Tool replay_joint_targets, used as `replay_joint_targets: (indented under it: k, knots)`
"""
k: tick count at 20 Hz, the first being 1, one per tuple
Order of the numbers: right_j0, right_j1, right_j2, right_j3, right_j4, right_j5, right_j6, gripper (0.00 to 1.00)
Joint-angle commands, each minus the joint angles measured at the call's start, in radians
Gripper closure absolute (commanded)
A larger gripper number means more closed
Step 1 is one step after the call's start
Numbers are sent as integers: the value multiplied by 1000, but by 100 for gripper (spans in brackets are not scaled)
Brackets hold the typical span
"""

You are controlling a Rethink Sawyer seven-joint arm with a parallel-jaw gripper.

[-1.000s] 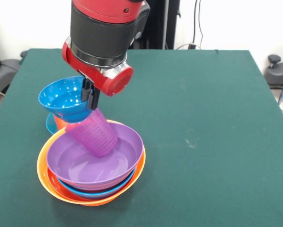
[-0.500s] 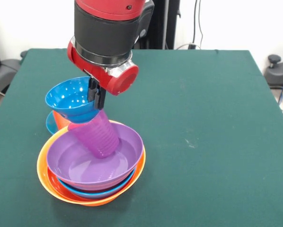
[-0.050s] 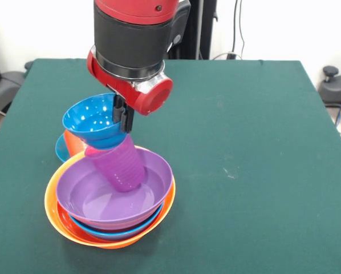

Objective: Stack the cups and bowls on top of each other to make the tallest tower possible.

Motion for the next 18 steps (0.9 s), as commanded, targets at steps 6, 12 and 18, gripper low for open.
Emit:
replay_joint_targets:
  k: [6,12,18]
  knots:
    - [50,52,29,13,16,-40,80,100]
    - [64,71,12,-15,15,-46,91,100]
    - [64,76,10,-16,29,-40,86,100]
